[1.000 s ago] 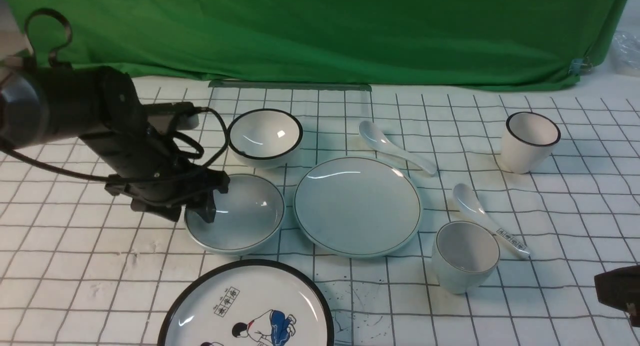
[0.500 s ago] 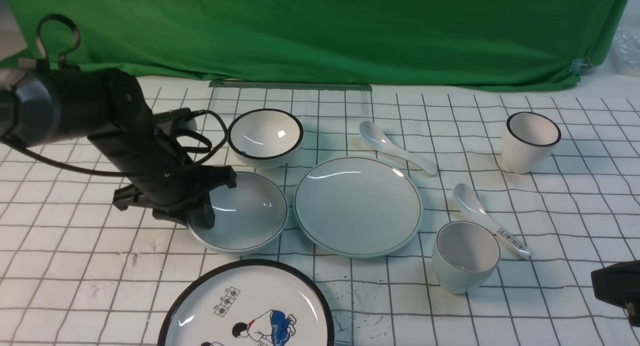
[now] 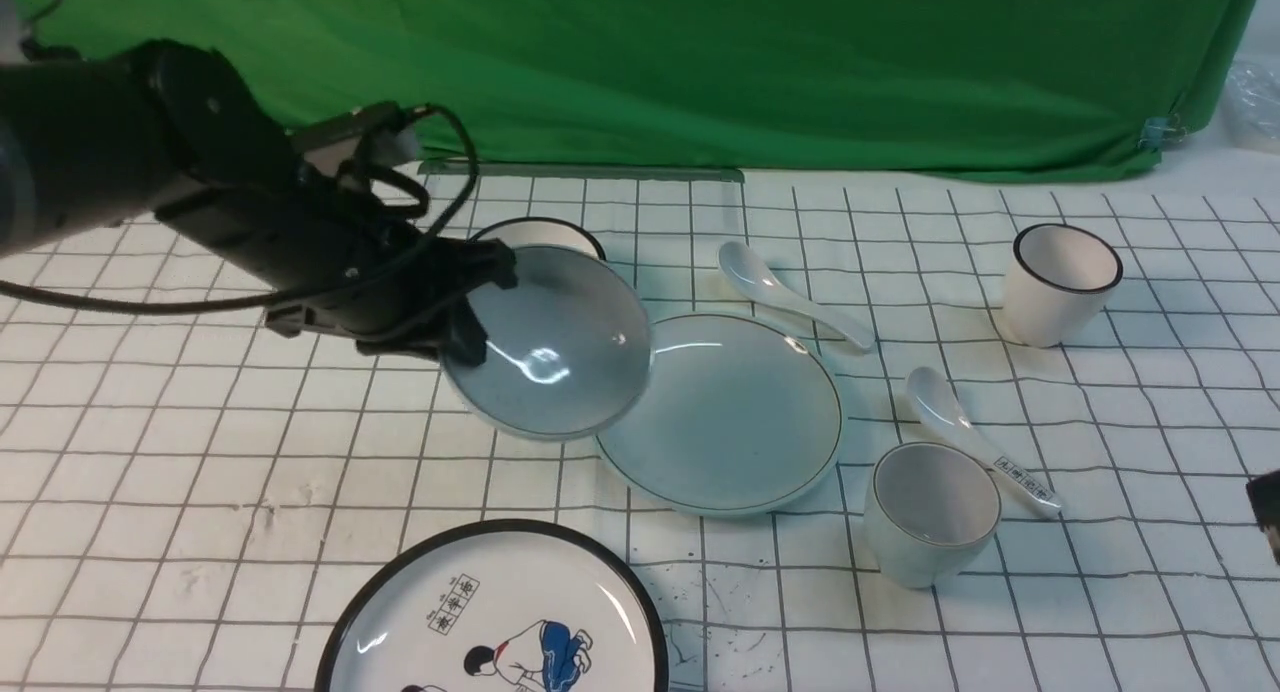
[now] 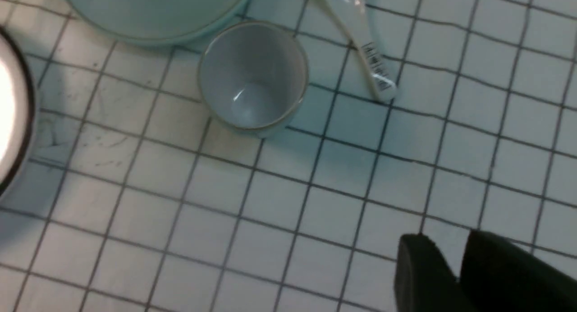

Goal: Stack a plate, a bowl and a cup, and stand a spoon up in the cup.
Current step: Use the left arm to put the blue rice bowl into the blue large plate in the middle

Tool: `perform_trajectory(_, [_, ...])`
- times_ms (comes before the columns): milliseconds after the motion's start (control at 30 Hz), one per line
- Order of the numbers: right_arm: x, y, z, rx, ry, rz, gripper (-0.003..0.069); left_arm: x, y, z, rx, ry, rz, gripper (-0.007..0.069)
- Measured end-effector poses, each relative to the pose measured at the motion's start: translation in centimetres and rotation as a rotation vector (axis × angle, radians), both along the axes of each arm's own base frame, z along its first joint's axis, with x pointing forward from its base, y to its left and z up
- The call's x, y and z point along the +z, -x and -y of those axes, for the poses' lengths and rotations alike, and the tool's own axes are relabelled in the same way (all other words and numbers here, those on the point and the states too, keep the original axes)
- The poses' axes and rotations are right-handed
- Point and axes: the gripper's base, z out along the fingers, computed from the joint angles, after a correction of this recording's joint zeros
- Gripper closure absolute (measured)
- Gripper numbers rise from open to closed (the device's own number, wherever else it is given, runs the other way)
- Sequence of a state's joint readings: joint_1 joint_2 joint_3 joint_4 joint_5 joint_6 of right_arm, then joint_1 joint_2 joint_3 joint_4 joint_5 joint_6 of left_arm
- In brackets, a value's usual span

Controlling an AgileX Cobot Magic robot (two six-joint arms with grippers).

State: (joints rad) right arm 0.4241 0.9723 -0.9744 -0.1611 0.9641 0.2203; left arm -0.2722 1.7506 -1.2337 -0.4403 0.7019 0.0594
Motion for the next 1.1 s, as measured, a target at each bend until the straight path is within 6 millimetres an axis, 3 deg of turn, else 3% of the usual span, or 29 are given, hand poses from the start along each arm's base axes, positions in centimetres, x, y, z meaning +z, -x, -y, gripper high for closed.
perform_trajectory(133, [0.3,-2.4,-0.6,-0.018,0.028,-0.022,0.0466,-1.0,-0.1,3.1,-0.060,0.006,0.005,0.0571])
perform_trajectory(300, [-1.7,-6.8,-2.0,-0.053,0.043,-0.106,0.0302,-2.7,-2.4,6.9,-0.105,0.020,-0.012,0.0571])
perform_trajectory(433, [-3.9,-9.4,-2.9,-0.071,0.018,-0.192,0.0208,-5.0,-4.3,8.0,-0.109,0.019,-0.078,0.0571])
perform_trajectory(567, [-6.0,-10.9,-4.2,-0.053,-0.042,-0.259,0.0193,-6.1,-5.1,8.5,-0.100,0.026,-0.119,0.0571])
perform_trajectory(833, [-9.9,-13.1,-5.4,-0.048,-0.050,-0.344,0.0191,-6.2,-5.2,8.6,-0.102,0.027,-0.122,0.0561])
perform_trajectory(967, [-11.6,-13.6,-5.8,-0.054,-0.045,-0.395,0.0191,-6.5,-5.2,8.5,-0.110,0.009,-0.122,0.0491])
perform_trajectory(1033, [-12.5,-13.9,-6.0,-0.042,-0.039,-0.421,0.0191,-6.3,-5.3,8.6,-0.127,-0.001,-0.134,0.0399])
perform_trajectory(1067, [-12.5,-13.9,-6.0,-0.041,-0.038,-0.423,0.0191,-6.2,-5.3,8.6,-0.130,-0.002,-0.131,0.0391])
perform_trajectory(1100, [-13.0,-14.1,-6.1,-0.037,-0.033,-0.433,0.0192,-5.4,-5.5,8.7,-0.144,-0.003,-0.131,0.0325])
